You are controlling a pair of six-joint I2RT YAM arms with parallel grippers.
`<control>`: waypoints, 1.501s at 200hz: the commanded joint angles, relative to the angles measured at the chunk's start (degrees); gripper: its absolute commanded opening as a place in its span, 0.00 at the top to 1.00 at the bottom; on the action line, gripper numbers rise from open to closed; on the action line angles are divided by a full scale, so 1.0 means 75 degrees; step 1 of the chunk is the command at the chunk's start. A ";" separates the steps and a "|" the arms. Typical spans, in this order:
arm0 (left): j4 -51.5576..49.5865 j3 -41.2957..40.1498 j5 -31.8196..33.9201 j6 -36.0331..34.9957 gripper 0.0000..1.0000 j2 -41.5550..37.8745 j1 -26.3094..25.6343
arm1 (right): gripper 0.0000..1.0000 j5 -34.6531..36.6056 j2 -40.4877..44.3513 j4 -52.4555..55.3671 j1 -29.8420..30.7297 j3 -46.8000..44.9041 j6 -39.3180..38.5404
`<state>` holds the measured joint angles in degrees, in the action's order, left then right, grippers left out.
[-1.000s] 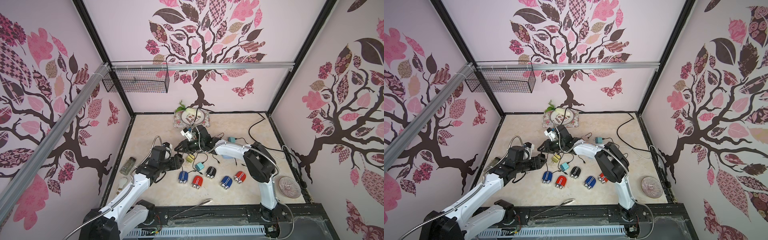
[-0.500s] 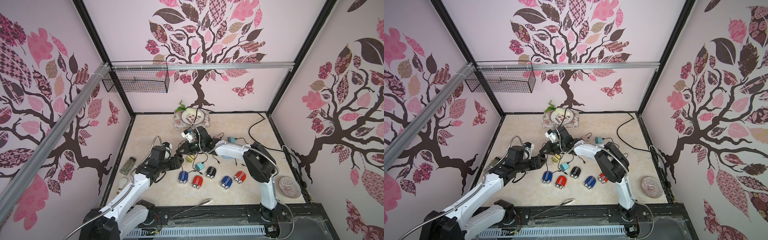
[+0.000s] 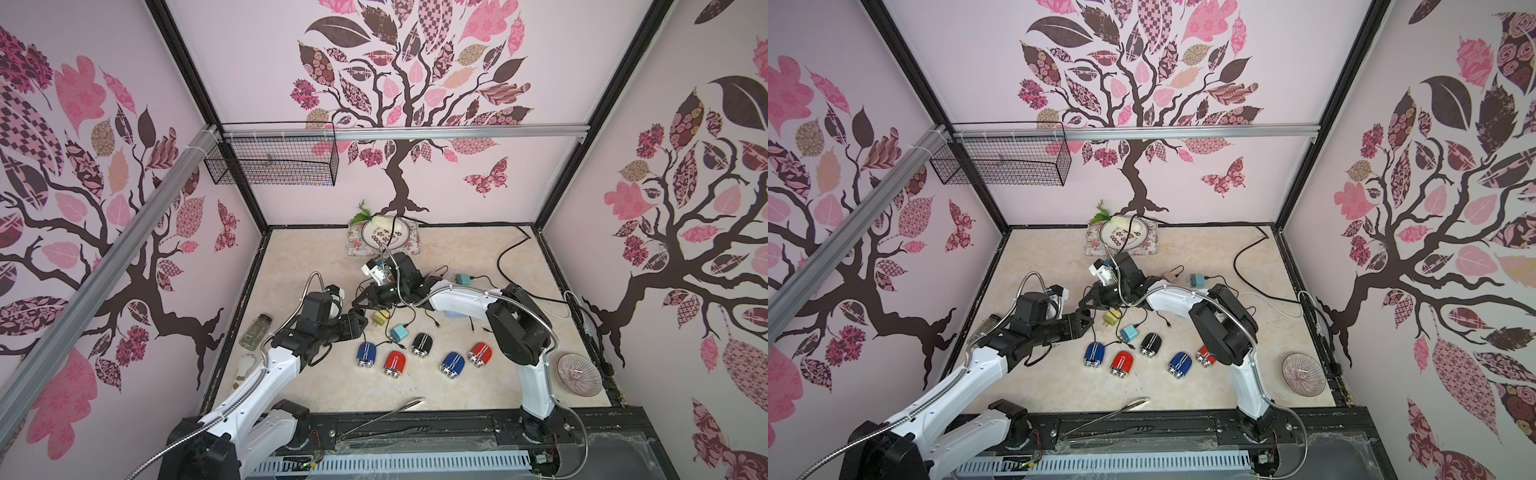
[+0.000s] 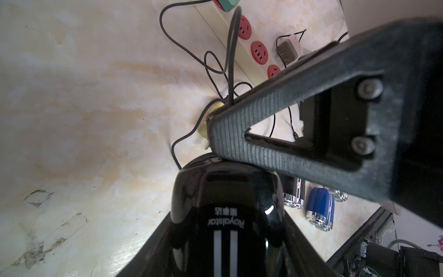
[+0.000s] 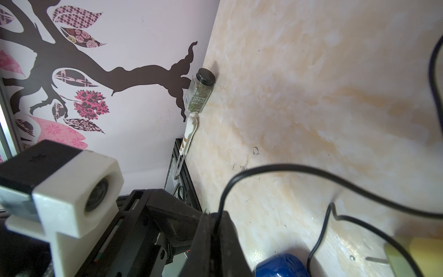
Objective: Unplug the electric shaver
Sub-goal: Remove the charging cable from the electric shaver.
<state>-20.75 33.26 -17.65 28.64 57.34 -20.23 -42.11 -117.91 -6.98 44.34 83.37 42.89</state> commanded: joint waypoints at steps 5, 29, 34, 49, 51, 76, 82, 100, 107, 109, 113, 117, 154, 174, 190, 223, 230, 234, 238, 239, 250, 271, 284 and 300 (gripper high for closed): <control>0.0120 -0.0169 -0.0108 -0.0096 0.97 -0.0183 0.0037 | 0.92 0.0069 -0.0396 0.0328 -0.0002 0.0555 -0.0319; -0.0067 -0.0178 -0.0074 -0.0100 0.97 -0.0285 0.0043 | 0.92 0.0104 -0.0488 0.0445 -0.0047 0.0813 -0.0368; -0.0073 -0.0216 -0.0062 -0.0064 0.97 -0.0322 0.0042 | 0.92 0.0092 -0.0518 0.0462 -0.0051 0.0870 -0.0383; 0.0034 -0.0359 -0.0067 0.0049 0.97 -0.0442 0.0037 | 0.92 0.0091 -0.0612 0.0584 -0.0100 0.1087 -0.0423; 0.0027 -0.0371 -0.0062 0.0060 0.97 -0.0460 0.0037 | 0.92 0.0076 -0.0623 0.0598 -0.0105 0.1110 -0.0414; -0.0084 -0.0432 -0.0008 0.0074 0.97 -0.0553 0.0037 | 0.92 0.0083 -0.0755 0.0759 -0.0152 0.1460 -0.0475; -0.0109 -0.0426 -0.0003 0.0081 0.97 -0.0577 0.0038 | 0.93 0.0086 -0.0787 0.0805 -0.0159 0.1564 -0.0481; -0.0178 -0.0438 0.0038 0.0094 0.97 -0.0633 0.0039 | 0.92 0.0106 -0.0898 0.0904 -0.0184 0.1796 -0.0515; -0.0196 -0.0441 0.0072 0.0104 0.97 -0.0660 0.0043 | 0.92 0.0125 -0.0924 0.0956 -0.0202 0.1893 -0.0534; -0.0203 -0.0445 0.0084 0.0100 0.97 -0.0670 0.0041 | 0.92 0.0123 -0.0941 0.0978 -0.0210 0.1915 -0.0538; -0.0209 -0.0460 0.0100 0.0111 0.97 -0.0673 0.0037 | 0.92 0.0126 -0.0959 0.0986 -0.0213 0.1953 -0.0546; -0.0207 -0.0480 0.0103 0.0133 0.97 -0.0684 0.0044 | 0.93 0.0135 -0.0986 0.0998 -0.0214 0.1998 -0.0551; -0.0175 -0.0593 0.0115 0.0225 0.97 -0.0767 0.0040 | 0.93 0.0153 -0.1134 0.1110 -0.0282 0.2296 -0.0540; -0.0163 -0.0626 0.0115 0.0251 0.96 -0.0800 0.0041 | 0.93 0.0171 -0.1205 0.1176 -0.0309 0.2479 -0.0553; -0.0183 -0.0615 0.0132 0.0251 0.96 -0.0812 0.0038 | 0.92 0.0183 -0.1279 0.1231 -0.0324 0.2606 -0.0562; -0.0268 -0.0653 0.0152 0.0282 0.96 -0.0803 0.0036 | 0.93 0.0223 -0.1472 0.1460 -0.0377 0.2953 -0.0683; -0.0267 -0.0674 0.0150 0.0309 0.96 -0.0808 0.0032 | 0.92 0.0243 -0.1520 0.1505 -0.0378 0.3031 -0.0706; -0.0259 -0.0670 0.0147 0.0319 0.96 -0.0818 0.0026 | 0.92 0.0238 -0.1537 0.1531 -0.0383 0.3073 -0.0714; -0.0267 -0.0672 0.0150 0.0337 0.96 -0.0815 0.0022 | 0.92 0.0232 -0.1567 0.1549 -0.0388 0.3113 -0.0721; -0.0267 -0.0678 0.0150 0.0333 0.96 -0.0814 0.0024 | 0.92 0.0234 -0.1571 0.1557 -0.0390 0.3123 -0.0724; -0.0262 -0.0684 0.0160 0.0350 0.96 -0.0846 0.0024 | 0.93 0.0246 -0.1621 0.1605 -0.0399 0.3191 -0.0735; -0.0279 -0.0696 0.0303 0.0386 0.96 -0.0912 0.0024 | 0.93 0.0280 -0.1631 0.1646 -0.0397 0.3285 -0.0768; -0.0325 -0.0690 0.0468 0.0432 0.95 -0.0929 0.0030 | 0.92 0.0273 -0.1613 0.1681 -0.0393 0.3309 -0.0774; -0.0492 -0.0624 0.0743 0.0448 0.95 -0.0893 0.0025 | 0.92 0.0257 -0.1587 0.1661 -0.0399 0.3261 -0.0745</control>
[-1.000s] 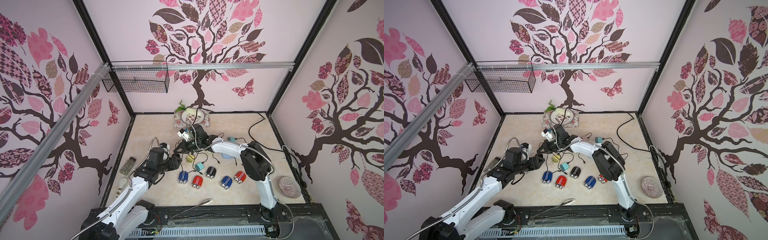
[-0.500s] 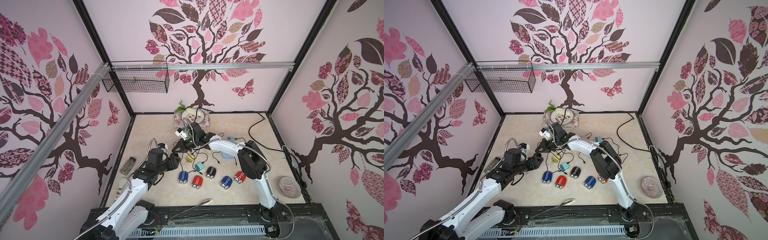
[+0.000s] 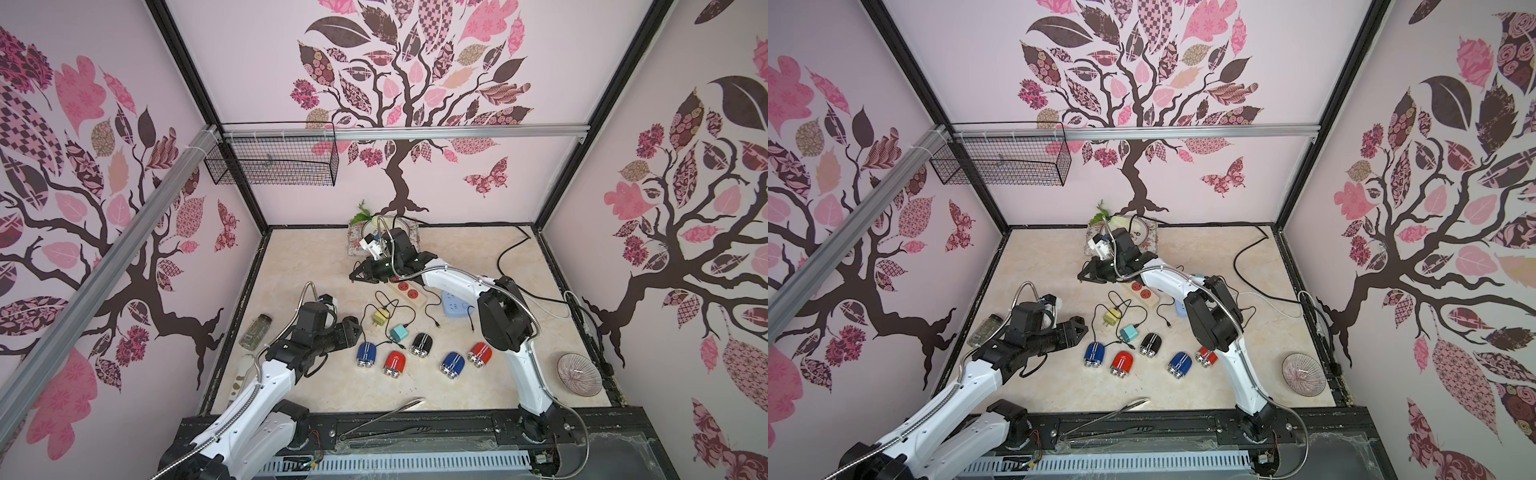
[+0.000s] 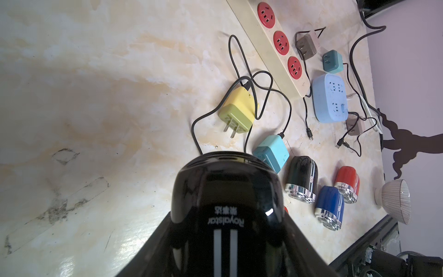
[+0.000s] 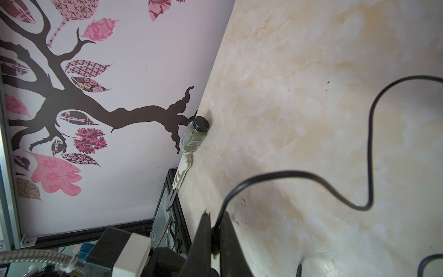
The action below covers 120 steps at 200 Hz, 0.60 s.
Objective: Unplug the electric shaver
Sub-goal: Remove the charging cable from the electric shaver.
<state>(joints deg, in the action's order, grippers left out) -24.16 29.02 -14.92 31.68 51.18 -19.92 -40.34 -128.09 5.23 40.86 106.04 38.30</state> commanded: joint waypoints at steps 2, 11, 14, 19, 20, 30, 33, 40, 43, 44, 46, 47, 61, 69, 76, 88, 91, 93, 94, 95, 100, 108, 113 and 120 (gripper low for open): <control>-0.0074 -0.0036 0.0432 0.0033 0.95 -0.0064 -0.0013 | 0.92 0.0019 -0.0221 0.0027 0.0061 0.0228 -0.0134; -0.0261 0.0041 0.0659 0.0032 0.95 -0.0071 -0.0015 | 0.93 0.0008 -0.0185 -0.0036 0.0064 0.0135 -0.0087; -0.0323 0.0070 0.0734 0.0036 0.95 -0.0065 -0.0015 | 0.92 -0.0005 -0.0173 -0.0059 0.0070 0.0101 -0.0069; -0.0377 0.0085 0.0855 0.0061 0.94 -0.0073 -0.0004 | 0.92 -0.0019 -0.0143 -0.0119 0.0065 0.0023 -0.0046; -0.0382 0.0095 0.0883 0.0069 0.95 -0.0079 -0.0010 | 0.92 -0.0021 -0.0140 -0.0133 0.0068 0.0014 -0.0039; -0.0426 0.0093 0.1194 0.0172 0.95 -0.0119 -0.0015 | 0.93 -0.0044 -0.0100 -0.0251 0.0071 -0.0141 0.0012; -0.0467 0.0104 0.1289 0.0197 0.94 -0.0126 -0.0007 | 0.93 -0.0037 -0.0090 -0.0288 0.0076 -0.0195 0.0034; -0.0599 0.0124 0.1506 0.0227 0.94 -0.0130 -0.0014 | 0.92 -0.0049 -0.0066 -0.0342 0.0092 -0.0306 0.0067; -0.0657 0.0136 0.1583 0.0239 0.94 -0.0126 -0.0015 | 0.92 -0.0054 -0.0057 -0.0365 0.0086 -0.0341 0.0082; -0.0681 0.0137 0.1610 0.0240 0.94 -0.0123 -0.0015 | 0.92 -0.0056 -0.0055 -0.0373 0.0084 -0.0355 0.0083; -0.0710 0.0156 0.1666 0.0240 0.94 -0.0110 -0.0016 | 0.93 -0.0059 -0.0063 -0.0388 0.0092 -0.0389 0.0093; -0.0742 0.0159 0.1698 0.0246 0.94 -0.0098 -0.0016 | 0.93 -0.0053 -0.0058 -0.0397 0.0099 -0.0397 0.0088; -0.1145 0.0229 0.2088 0.0298 0.93 0.0009 -0.0015 | 0.93 -0.0059 -0.0073 -0.0477 0.0141 -0.0544 0.0113; -0.1238 0.0233 0.2235 0.0339 0.93 0.0090 -0.0014 | 0.92 -0.0059 -0.0091 -0.0494 0.0186 -0.0610 0.0126; -0.1304 0.0243 0.2300 0.0381 0.93 0.0150 -0.0012 | 0.92 -0.0072 -0.0112 -0.0527 0.0223 -0.0665 0.0135; -0.1347 0.0233 0.2306 0.0453 0.92 0.0250 -0.0017 | 0.92 -0.0072 -0.0167 -0.0569 0.0326 -0.0727 0.0170; -0.1328 0.0217 0.2305 0.0477 0.92 0.0290 -0.0016 | 0.92 -0.0078 -0.0184 -0.0579 0.0345 -0.0732 0.0173; -0.1326 0.0211 0.2305 0.0490 0.92 0.0307 -0.0016 | 0.92 -0.0073 -0.0192 -0.0589 0.0368 -0.0741 0.0185; -0.1326 0.0210 0.2311 0.0500 0.92 0.0316 -0.0016 | 0.92 -0.0078 -0.0205 -0.0585 0.0378 -0.0742 0.0187; -0.1325 0.0210 0.2314 0.0505 0.92 0.0326 -0.0010 | 0.92 -0.0080 -0.0205 -0.0589 0.0383 -0.0749 0.0189; -0.1338 0.0209 0.2325 0.0535 0.92 0.0413 -0.0011 | 0.93 -0.0085 -0.0243 -0.0614 0.0415 -0.0749 0.0195; -0.1360 0.0212 0.2327 0.0553 0.92 0.0530 -0.0024 | 0.92 -0.0105 -0.0301 -0.0619 0.0468 -0.0761 0.0221; -0.1364 0.0210 0.2334 0.0566 0.92 0.0609 -0.0026 | 0.92 -0.0098 -0.0336 -0.0628 0.0501 -0.0767 0.0230; -0.1400 0.0221 0.2333 0.0569 0.92 0.0748 -0.0031 | 0.92 -0.0106 -0.0374 -0.0646 0.0562 -0.0767 0.0253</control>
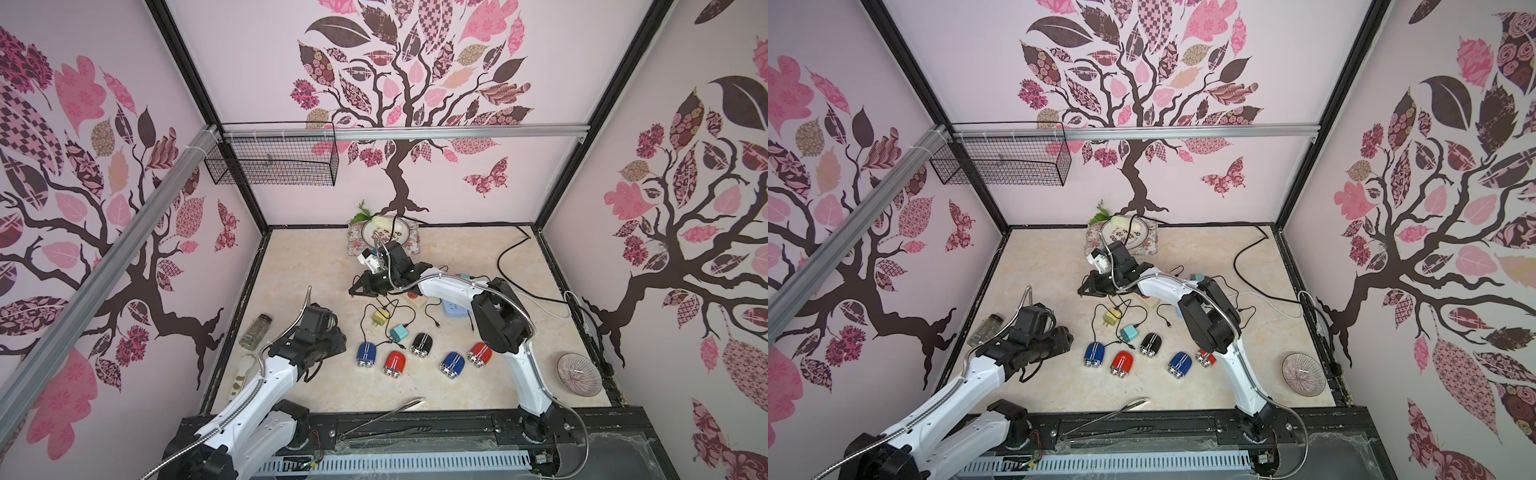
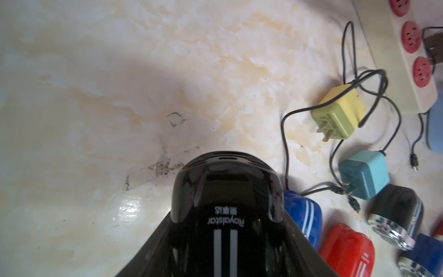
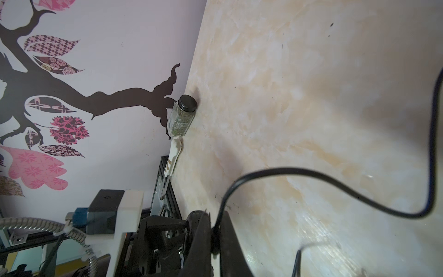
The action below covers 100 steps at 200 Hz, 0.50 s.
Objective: Unplug the electric shaver
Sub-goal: Remove the charging cable from the electric shaver, then place the electric shaver at the center of the board.
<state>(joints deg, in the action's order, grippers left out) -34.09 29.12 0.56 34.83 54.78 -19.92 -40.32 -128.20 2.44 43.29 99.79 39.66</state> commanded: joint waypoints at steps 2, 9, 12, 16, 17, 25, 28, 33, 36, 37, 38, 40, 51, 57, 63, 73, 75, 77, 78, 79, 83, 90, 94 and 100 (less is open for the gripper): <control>-0.0082 0.0215 0.0267 0.0152 0.92 0.0304 -0.0037 | 0.92 -0.0109 -0.0371 -0.0271 0.0245 0.0066 0.0078; -0.0094 0.0230 0.0279 0.0158 0.92 0.0425 -0.0047 | 0.93 -0.0110 -0.0412 -0.0294 0.0303 0.0066 0.0101; -0.0115 0.0230 0.0288 0.0163 0.92 0.0485 -0.0050 | 0.92 -0.0118 -0.0440 -0.0301 0.0315 0.0066 0.0102; -0.0127 0.0239 0.0289 0.0168 0.92 0.0558 -0.0068 | 0.93 -0.0113 -0.0463 -0.0302 0.0356 0.0078 0.0109; -0.0135 0.0240 0.0295 0.0164 0.92 0.0576 -0.0065 | 0.93 -0.0111 -0.0468 -0.0308 0.0357 0.0078 0.0111; -0.0185 0.0275 0.0328 0.0165 0.92 0.0736 -0.0074 | 0.93 -0.0109 -0.0527 -0.0315 0.0415 0.0087 0.0115; -0.0218 0.0287 0.0330 0.0161 0.92 0.0793 -0.0074 | 0.93 -0.0109 -0.0551 -0.0324 0.0442 0.0089 0.0129; -0.0256 0.0299 0.0335 0.0161 0.92 0.0886 -0.0081 | 0.92 -0.0110 -0.0592 -0.0314 0.0461 0.0094 0.0146; -0.0276 0.0329 0.0342 0.0162 0.92 0.0944 -0.0090 | 0.92 -0.0109 -0.0614 -0.0316 0.0473 0.0100 0.0154; -0.0274 0.0338 0.0339 0.0162 0.92 0.0962 -0.0094 | 0.92 -0.0115 -0.0625 -0.0315 0.0479 0.0101 0.0152; -0.0284 0.0343 0.0337 0.0161 0.92 0.0977 -0.0096 | 0.92 -0.0112 -0.0631 -0.0320 0.0483 0.0101 0.0156; -0.0292 0.0358 0.0342 0.0161 0.92 0.1015 -0.0097 | 0.92 -0.0116 -0.0647 -0.0324 0.0497 0.0101 0.0160; -0.0334 0.0398 0.0391 0.0173 0.92 0.1151 -0.0141 | 0.92 -0.0111 -0.0729 -0.0347 0.0539 0.0090 0.0187; -0.0351 0.0414 0.0443 0.0176 0.92 0.1198 -0.0170 | 0.92 -0.0110 -0.0759 -0.0354 0.0563 0.0084 0.0196; -0.0364 0.0428 0.0491 0.0176 0.92 0.1216 -0.0204 | 0.92 -0.0100 -0.0801 -0.0373 0.0563 0.0072 0.0201; -0.0370 0.0453 0.0583 0.0162 0.91 0.1261 -0.0260 | 0.92 -0.0118 -0.0875 -0.0394 0.0574 0.0066 0.0241; -0.0367 0.0450 0.0597 0.0161 0.91 0.1262 -0.0267 | 0.92 -0.0132 -0.0896 -0.0398 0.0573 0.0072 0.0243; -0.0372 0.0452 0.0609 0.0155 0.91 0.1271 -0.0269 | 0.92 -0.0132 -0.0910 -0.0405 0.0575 0.0076 0.0243; -0.0374 0.0452 0.0613 0.0158 0.91 0.1278 -0.0271 | 0.92 -0.0144 -0.0920 -0.0406 0.0572 0.0083 0.0243; -0.0376 0.0453 0.0615 0.0154 0.91 0.1282 -0.0272 | 0.92 -0.0150 -0.0931 -0.0406 0.0570 0.0086 0.0243; -0.0368 0.0450 0.0644 0.0139 0.91 0.1297 -0.0282 | 0.92 -0.0167 -0.0967 -0.0404 0.0571 0.0098 0.0245; -0.0361 0.0443 0.0655 0.0128 0.91 0.1336 -0.0299 | 0.92 -0.0198 -0.1025 -0.0395 0.0576 0.0112 0.0246; -0.0363 0.0443 0.0658 0.0120 0.91 0.1376 -0.0297 | 0.92 -0.0202 -0.1043 -0.0385 0.0580 0.0124 0.0236; -0.0375 0.0469 0.0670 0.0119 0.90 0.1438 -0.0300 | 0.92 -0.0198 -0.1057 -0.0373 0.0586 0.0116 0.0239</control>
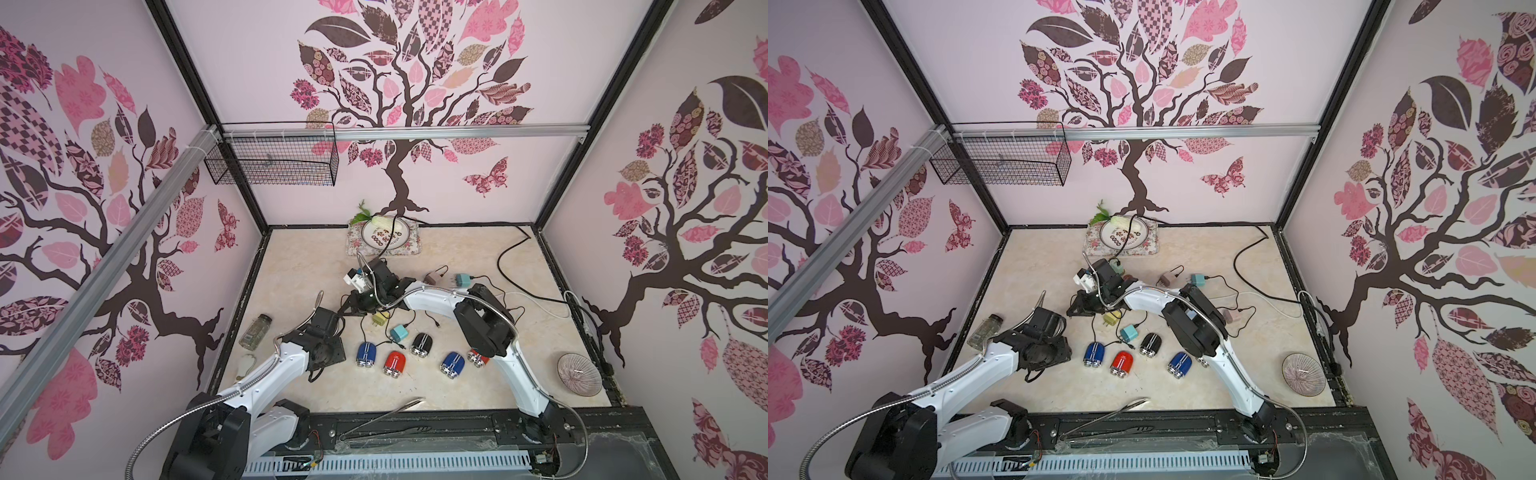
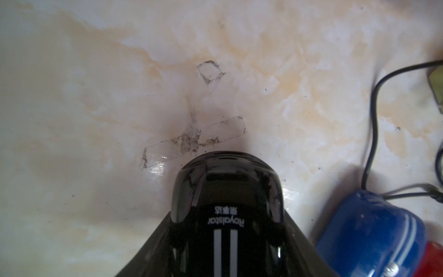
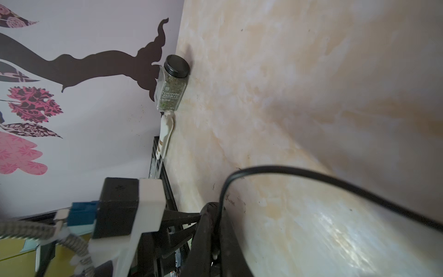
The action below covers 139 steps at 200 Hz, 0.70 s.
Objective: Unplug the electric shaver
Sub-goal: Place the electric shaver at the center of the board.
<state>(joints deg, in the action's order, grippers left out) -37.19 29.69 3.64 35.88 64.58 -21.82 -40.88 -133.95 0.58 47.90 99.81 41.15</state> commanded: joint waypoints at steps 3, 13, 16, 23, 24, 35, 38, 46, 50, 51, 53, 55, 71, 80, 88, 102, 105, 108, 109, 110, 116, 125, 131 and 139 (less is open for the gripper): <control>0.0008 0.0408 0.0254 -0.0028 0.90 0.0166 -0.0052 | 0.92 -0.0126 -0.0298 -0.0115 -0.0034 0.0110 0.0027; -0.0090 0.0478 0.0316 -0.0071 0.90 0.0301 -0.0099 | 0.92 -0.0092 -0.0338 -0.0080 -0.0034 0.0101 -0.0005; -0.0126 0.0507 0.0337 -0.0083 0.90 0.0347 -0.0112 | 0.92 -0.0083 -0.0357 -0.0078 -0.0035 0.0100 -0.0012; -0.0196 0.0568 0.0363 -0.0082 0.90 0.0455 -0.0140 | 0.91 -0.0074 -0.0373 -0.0051 -0.0030 0.0099 -0.0025; -0.0203 0.0572 0.0361 -0.0083 0.90 0.0470 -0.0139 | 0.91 -0.0071 -0.0379 -0.0052 -0.0027 0.0099 -0.0025; -0.0220 0.0632 0.0372 -0.0063 0.89 0.0615 -0.0191 | 0.90 -0.0062 -0.0430 -0.0032 -0.0024 0.0087 -0.0014; -0.0202 0.0636 0.0370 -0.0061 0.89 0.0652 -0.0198 | 0.90 -0.0049 -0.0443 -0.0020 -0.0034 0.0087 -0.0033; -0.0196 0.0640 0.0389 -0.0033 0.89 0.0704 -0.0234 | 0.90 -0.0035 -0.0476 0.0004 -0.0035 0.0067 -0.0051; -0.0192 0.0646 0.0384 -0.0029 0.89 0.0724 -0.0242 | 0.90 -0.0025 -0.0480 0.0025 -0.0031 0.0047 -0.0049; -0.0189 0.0629 0.0383 -0.0027 0.88 0.0727 -0.0242 | 0.90 -0.0029 -0.0480 0.0021 -0.0033 0.0043 -0.0055; -0.0181 0.0642 0.0391 -0.0020 0.88 0.0723 -0.0251 | 0.90 -0.0026 -0.0489 0.0023 -0.0029 0.0032 -0.0068; -0.0176 0.0645 0.0393 -0.0022 0.88 0.0731 -0.0262 | 0.90 -0.0014 -0.0491 0.0021 -0.0031 0.0020 -0.0068; -0.0128 0.0636 0.0407 -0.0020 0.85 0.0743 -0.0263 | 0.90 0.0052 -0.0503 0.0085 -0.0027 -0.0036 -0.0131; -0.0109 0.0625 0.0407 -0.0029 0.84 0.0752 -0.0268 | 0.89 0.0088 -0.0509 0.0125 -0.0031 -0.0050 -0.0166; -0.0115 0.0635 0.0407 -0.0027 0.83 0.0776 -0.0265 | 0.89 0.0113 -0.0515 0.0171 -0.0033 -0.0061 -0.0196; -0.0100 0.0635 0.0406 -0.0047 0.82 0.0823 -0.0277 | 0.89 0.0159 -0.0515 0.0225 -0.0034 -0.0065 -0.0236; -0.0095 0.0638 0.0414 -0.0046 0.81 0.0839 -0.0272 | 0.89 0.0174 -0.0519 0.0233 -0.0035 -0.0061 -0.0252; -0.0097 0.0635 0.0407 -0.0049 0.81 0.0846 -0.0277 | 0.89 0.0186 -0.0516 0.0250 -0.0032 -0.0061 -0.0267; -0.0095 0.0635 0.0406 -0.0049 0.80 0.0841 -0.0277 | 0.89 0.0188 -0.0515 0.0251 -0.0034 -0.0063 -0.0263; -0.0087 0.0635 0.0406 -0.0049 0.80 0.0850 -0.0277 | 0.89 0.0194 -0.0515 0.0257 -0.0034 -0.0059 -0.0267; -0.0092 0.0635 0.0411 -0.0033 0.79 0.0858 -0.0278 | 0.89 0.0214 -0.0515 0.0289 -0.0024 -0.0059 -0.0288; -0.0080 0.0622 0.0427 -0.0037 0.73 0.0870 -0.0278 | 0.89 0.0253 -0.0516 0.0330 -0.0032 -0.0061 -0.0318; -0.0063 0.0626 0.0439 -0.0027 0.68 0.0858 -0.0277 | 0.89 0.0263 -0.0515 0.0361 -0.0027 -0.0065 -0.0341; -0.0059 0.0627 0.0436 -0.0037 0.64 0.0856 -0.0272 | 0.89 0.0282 -0.0515 0.0379 -0.0017 -0.0073 -0.0372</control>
<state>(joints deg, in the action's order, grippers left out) -38.22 32.47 5.98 35.81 70.76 -23.68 -39.70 -136.05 1.98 47.72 99.68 39.86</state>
